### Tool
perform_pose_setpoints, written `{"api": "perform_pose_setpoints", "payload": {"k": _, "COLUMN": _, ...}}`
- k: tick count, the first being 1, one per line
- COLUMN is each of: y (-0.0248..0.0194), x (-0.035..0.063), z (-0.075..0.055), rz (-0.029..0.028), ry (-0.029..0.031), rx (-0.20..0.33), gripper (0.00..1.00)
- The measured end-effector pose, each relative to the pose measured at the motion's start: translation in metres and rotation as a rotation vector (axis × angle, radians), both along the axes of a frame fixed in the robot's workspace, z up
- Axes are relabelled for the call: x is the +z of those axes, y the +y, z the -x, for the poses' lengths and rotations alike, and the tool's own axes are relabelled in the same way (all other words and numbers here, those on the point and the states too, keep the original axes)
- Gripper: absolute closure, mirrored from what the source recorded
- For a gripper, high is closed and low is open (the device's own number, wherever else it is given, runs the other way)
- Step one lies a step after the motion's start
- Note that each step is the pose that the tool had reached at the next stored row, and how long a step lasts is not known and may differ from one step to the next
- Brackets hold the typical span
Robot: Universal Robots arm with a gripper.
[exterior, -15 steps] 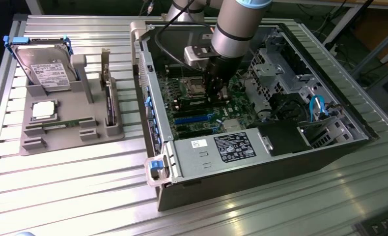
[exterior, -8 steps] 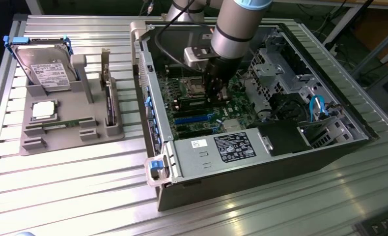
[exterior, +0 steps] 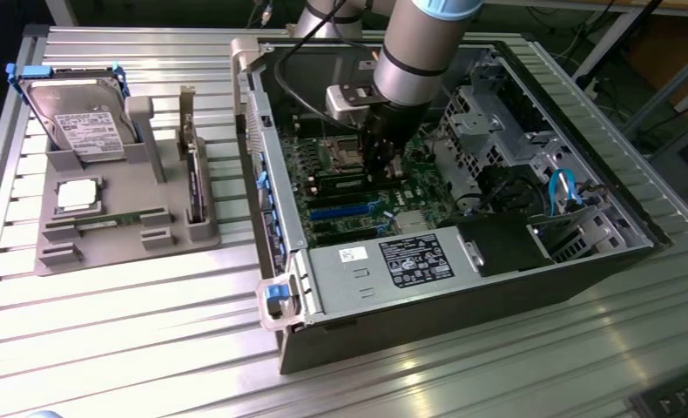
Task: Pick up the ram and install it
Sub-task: 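Insert the ram into the slot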
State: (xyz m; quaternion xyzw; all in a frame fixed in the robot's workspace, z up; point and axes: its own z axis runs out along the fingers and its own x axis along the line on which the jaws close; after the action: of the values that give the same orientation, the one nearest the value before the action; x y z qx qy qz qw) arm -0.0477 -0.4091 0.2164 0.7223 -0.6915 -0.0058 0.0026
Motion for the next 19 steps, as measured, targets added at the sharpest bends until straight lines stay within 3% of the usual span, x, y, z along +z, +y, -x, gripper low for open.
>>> {"api": "perform_pose_setpoints", "payload": {"k": 6, "y": 0.0, "x": -0.0001, "z": 0.0, "rz": -0.0002, "ry": -0.0001, "rx": 0.0, "gripper": 0.85}}
{"api": "perform_pose_setpoints", "payload": {"k": 7, "y": 0.0, "x": 0.0, "z": 0.0, "rz": -0.0001, "ry": 0.0, "rx": 0.0, "gripper": 0.73}}
{"api": "perform_pose_setpoints", "payload": {"k": 8, "y": 0.0, "x": 0.0, "z": 0.0, "rz": -0.0001, "ry": 0.0, "rx": 0.0, "gripper": 0.73}}
{"api": "perform_pose_setpoints", "payload": {"k": 10, "y": 0.0, "x": 0.0003, "z": 0.0, "rz": 0.0002, "ry": 0.0001, "rx": 0.0, "gripper": 0.6}}
{"api": "perform_pose_setpoints", "payload": {"k": 19, "y": 0.0, "x": 0.0254, "z": 0.0, "rz": 0.0, "ry": 0.0, "rx": 0.0, "gripper": 0.6}}
